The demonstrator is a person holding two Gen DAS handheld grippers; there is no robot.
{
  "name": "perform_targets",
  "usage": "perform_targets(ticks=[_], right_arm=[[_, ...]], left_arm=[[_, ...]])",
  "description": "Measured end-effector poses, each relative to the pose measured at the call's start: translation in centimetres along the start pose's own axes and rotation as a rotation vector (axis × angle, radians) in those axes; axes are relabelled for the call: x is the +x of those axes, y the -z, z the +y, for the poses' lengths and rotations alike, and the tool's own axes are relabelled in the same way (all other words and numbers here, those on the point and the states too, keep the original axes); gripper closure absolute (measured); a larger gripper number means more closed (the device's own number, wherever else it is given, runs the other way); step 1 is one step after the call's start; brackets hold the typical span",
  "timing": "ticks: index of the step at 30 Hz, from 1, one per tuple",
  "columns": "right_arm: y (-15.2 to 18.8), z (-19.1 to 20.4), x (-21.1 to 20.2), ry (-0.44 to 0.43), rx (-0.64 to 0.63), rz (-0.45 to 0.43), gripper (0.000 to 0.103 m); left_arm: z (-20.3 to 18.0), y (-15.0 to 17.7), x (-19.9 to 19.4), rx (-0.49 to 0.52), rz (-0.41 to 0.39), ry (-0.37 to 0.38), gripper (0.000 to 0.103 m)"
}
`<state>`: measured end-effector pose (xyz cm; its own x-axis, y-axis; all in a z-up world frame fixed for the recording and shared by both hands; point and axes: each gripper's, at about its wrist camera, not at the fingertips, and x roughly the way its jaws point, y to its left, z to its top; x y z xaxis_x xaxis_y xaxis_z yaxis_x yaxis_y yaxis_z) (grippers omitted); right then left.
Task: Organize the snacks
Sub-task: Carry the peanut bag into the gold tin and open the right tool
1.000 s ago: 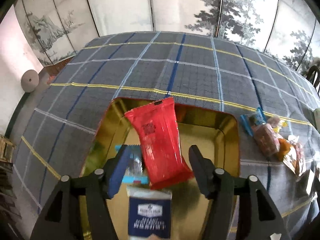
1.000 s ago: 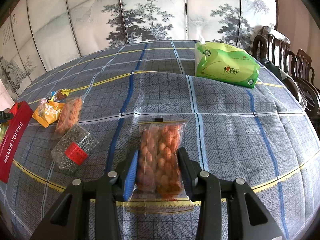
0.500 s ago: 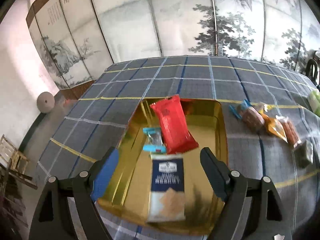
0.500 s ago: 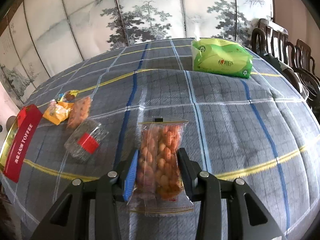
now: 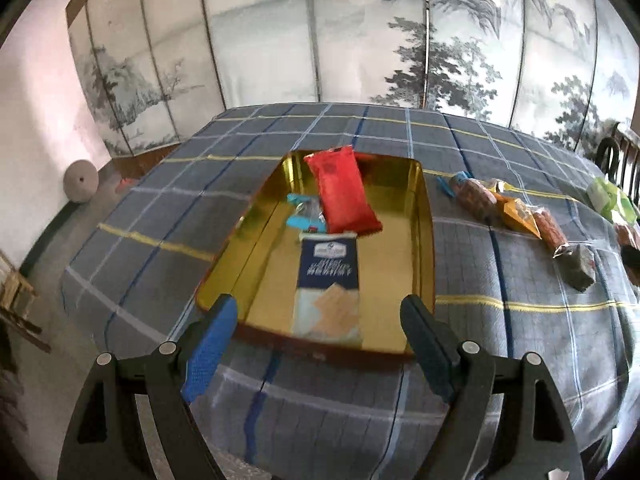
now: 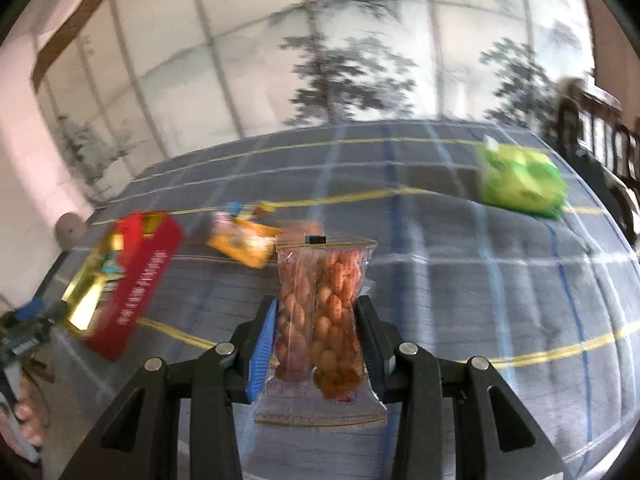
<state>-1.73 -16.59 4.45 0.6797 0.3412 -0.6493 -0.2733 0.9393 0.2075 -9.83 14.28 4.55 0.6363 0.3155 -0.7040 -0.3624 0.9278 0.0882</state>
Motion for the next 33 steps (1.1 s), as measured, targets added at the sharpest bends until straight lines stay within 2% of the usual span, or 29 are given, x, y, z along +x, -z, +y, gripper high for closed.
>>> perform_targets(ticks=[10,18,27,33], right_arm=[[-1.9,11.0,0.8,-0.211,-0.094,0.037,0.063],[-3.7,17.3,5.2,-0.314,-0.105,0.123,0.063],[-5.0,22.4,11.1,-0.301,-0.144,0.195,0.063],[-5.6,24.0,13.9,-0.284,-0.136,0.222,0.063]], left_arm=[[3.0,4.9,-0.6,-0.09,-0.005,-0.021,0.022],[4.6,7.1,-0.2,-0.111,0.025,-0.036,0.022],[5.3,7.4,-0.2,-0.091,0.04,-0.033,0.022],[5.5,7.6,0.8,-0.071,0.07,-0.038,0.022]])
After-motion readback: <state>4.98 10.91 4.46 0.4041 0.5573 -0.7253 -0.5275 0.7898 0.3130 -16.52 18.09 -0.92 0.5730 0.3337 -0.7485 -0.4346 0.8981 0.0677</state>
